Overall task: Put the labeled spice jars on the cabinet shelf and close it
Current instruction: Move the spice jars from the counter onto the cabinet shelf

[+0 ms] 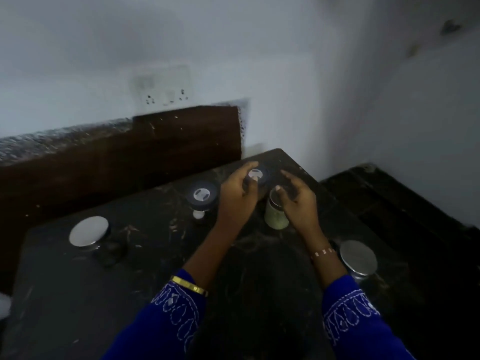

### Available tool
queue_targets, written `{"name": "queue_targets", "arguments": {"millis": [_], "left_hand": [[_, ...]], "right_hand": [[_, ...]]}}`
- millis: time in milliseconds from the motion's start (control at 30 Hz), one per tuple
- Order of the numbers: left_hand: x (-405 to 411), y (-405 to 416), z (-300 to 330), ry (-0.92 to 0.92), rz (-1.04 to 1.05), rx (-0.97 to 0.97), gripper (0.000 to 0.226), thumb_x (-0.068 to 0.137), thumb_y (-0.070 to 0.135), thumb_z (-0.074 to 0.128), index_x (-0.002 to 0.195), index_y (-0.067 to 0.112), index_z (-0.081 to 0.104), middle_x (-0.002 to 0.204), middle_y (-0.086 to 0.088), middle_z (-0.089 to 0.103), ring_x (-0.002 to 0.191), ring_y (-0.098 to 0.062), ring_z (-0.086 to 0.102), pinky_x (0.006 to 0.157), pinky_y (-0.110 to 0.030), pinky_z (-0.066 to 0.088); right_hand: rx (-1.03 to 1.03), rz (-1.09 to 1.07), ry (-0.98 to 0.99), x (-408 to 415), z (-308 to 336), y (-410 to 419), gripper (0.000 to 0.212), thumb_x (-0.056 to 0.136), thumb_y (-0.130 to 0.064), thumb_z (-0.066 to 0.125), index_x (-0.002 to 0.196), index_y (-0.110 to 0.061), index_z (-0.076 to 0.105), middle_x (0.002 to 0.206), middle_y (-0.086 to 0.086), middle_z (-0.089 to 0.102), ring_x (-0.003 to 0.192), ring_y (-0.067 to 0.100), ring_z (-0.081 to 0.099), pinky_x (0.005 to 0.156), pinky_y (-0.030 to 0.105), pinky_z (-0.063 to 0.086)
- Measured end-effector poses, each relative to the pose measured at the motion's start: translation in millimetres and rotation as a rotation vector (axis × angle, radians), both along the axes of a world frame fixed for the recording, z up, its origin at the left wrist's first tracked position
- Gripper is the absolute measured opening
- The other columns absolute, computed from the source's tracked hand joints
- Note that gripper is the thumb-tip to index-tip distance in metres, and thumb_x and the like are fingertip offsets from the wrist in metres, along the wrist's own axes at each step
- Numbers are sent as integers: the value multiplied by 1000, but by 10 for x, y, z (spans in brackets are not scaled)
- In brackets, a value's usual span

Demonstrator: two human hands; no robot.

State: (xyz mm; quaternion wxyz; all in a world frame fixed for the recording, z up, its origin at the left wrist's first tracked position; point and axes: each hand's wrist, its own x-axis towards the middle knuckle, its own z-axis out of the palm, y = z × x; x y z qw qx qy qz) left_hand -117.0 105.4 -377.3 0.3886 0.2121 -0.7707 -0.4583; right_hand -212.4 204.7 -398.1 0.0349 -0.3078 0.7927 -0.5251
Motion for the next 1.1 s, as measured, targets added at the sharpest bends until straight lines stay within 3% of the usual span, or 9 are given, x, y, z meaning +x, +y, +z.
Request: {"name": "queue_targets", "arguments": {"millis": [67,100,233,367,433,733,900,1000,1100], "left_hand": [[-36,168,-160,-83,-53,23,34,91,2,50,125,3,55,128,-11,60,112,-2,47,92,8,31],[-60,243,-244,-118,-90,53,35,91,2,50,126,3,55,129,-10,59,113,-1,47,91,8,31],[-196,531,-573,-172,-220,179,36,90,0,50,126,2,55,127,-12,61,120,-18,56,106,-29,43],[-289,857,-719,-231,-337,265,37,90,-1,49,125,4,56,128,-9,60,120,-16,56,101,-20,40],[-343,1005,-789,-274,-383,287,37,90,0,48,126,4,55,129,-9,60,121,-16,55,103,-21,39],[-419,1517,-1059,-455,-430,257,41,89,1,53,130,6,51,130,-10,58,121,-16,55,99,-18,40],[-349,1725,-963,-427,-388,161,55,83,14,65,133,20,43,129,7,53,107,12,46,87,-3,36],[-467,1735,-900,-435,-334,-46,86,72,28,76,143,19,27,146,3,38,133,-6,36,115,-32,31],[-562,1676,-774,-385,-123,-140,94,66,38,79,142,17,28,145,-2,40,134,-16,38,113,-39,33]], "right_hand": [[57,-56,-5,-47,-104,216,39,88,-12,60,126,-9,55,128,10,59,118,19,53,100,29,43],[87,-85,-8,-69,-146,322,38,88,-10,60,125,-7,56,127,11,59,116,18,54,97,24,41],[307,-204,62,-203,-338,722,41,86,-15,62,126,-6,56,129,13,58,122,24,52,105,31,40],[875,-271,54,-325,-521,1153,66,83,-37,63,141,-19,37,150,14,33,140,31,28,117,46,22],[998,-251,-43,-347,-589,1333,76,81,-40,65,145,-23,27,153,14,23,142,33,19,116,51,17],[800,-93,-122,-483,-576,1581,76,75,-38,71,139,-21,35,135,10,40,124,29,40,101,40,43],[570,-67,-229,-663,-351,1534,42,75,-41,70,106,-18,55,110,5,58,99,20,57,88,36,52],[428,-80,-309,-700,-172,1444,47,77,-50,64,106,-13,56,104,8,62,96,24,62,85,41,55],[346,-22,-416,-704,40,1352,55,79,-57,57,112,-13,55,104,6,59,91,23,62,64,31,56]]}}
